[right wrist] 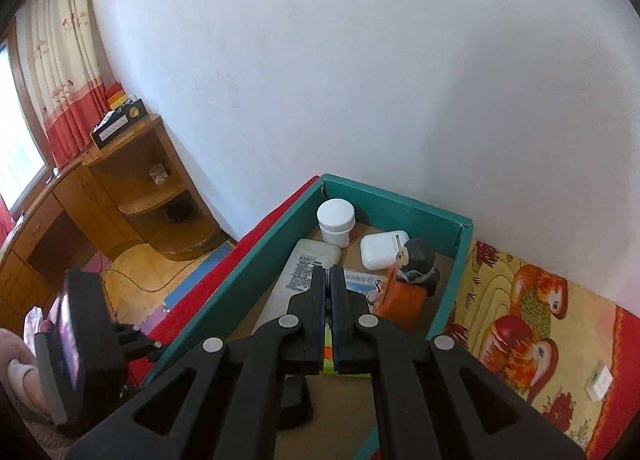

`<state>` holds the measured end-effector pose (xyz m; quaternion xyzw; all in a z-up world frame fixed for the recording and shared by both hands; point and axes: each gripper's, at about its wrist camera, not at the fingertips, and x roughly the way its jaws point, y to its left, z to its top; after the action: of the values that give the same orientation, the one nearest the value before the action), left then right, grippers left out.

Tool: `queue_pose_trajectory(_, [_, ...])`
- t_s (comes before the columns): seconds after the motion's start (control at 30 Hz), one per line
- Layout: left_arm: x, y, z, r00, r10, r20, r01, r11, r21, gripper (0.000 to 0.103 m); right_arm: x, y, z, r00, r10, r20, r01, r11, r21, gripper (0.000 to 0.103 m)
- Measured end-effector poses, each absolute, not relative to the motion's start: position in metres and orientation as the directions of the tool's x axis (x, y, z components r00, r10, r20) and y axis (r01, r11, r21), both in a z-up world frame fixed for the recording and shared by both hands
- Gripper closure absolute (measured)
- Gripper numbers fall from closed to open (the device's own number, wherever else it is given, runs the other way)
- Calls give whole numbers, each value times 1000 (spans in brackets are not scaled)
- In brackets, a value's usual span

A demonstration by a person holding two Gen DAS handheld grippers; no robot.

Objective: Organize objects
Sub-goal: 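Lift the key ring and carry it into the tray, then lower the keys beside the earbud case and open the right tool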

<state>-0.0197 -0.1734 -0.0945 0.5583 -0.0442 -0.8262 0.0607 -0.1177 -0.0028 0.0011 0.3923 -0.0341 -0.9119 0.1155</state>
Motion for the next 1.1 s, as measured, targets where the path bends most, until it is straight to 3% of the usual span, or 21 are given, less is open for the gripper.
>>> queue_pose_trajectory(0.3, [-19, -174, -95, -369, -151, -917, 52, -989, 142, 85, -147, -2, -30, -635, -224, -740, 146, -975, 169, 102])
queue_pose_trajectory(0.87, [-17, -174, -94, -370, -151, -917, 50, -989, 143, 85, -197, -25, -48, -577, -95, -811, 172, -985, -7, 101])
queue_pose_trajectory(1.1, [-16, -174, -94, -370, -151, -917, 50, -988, 143, 85, -202, -27, -64, -546, -84, -834, 174, -985, -15, 101])
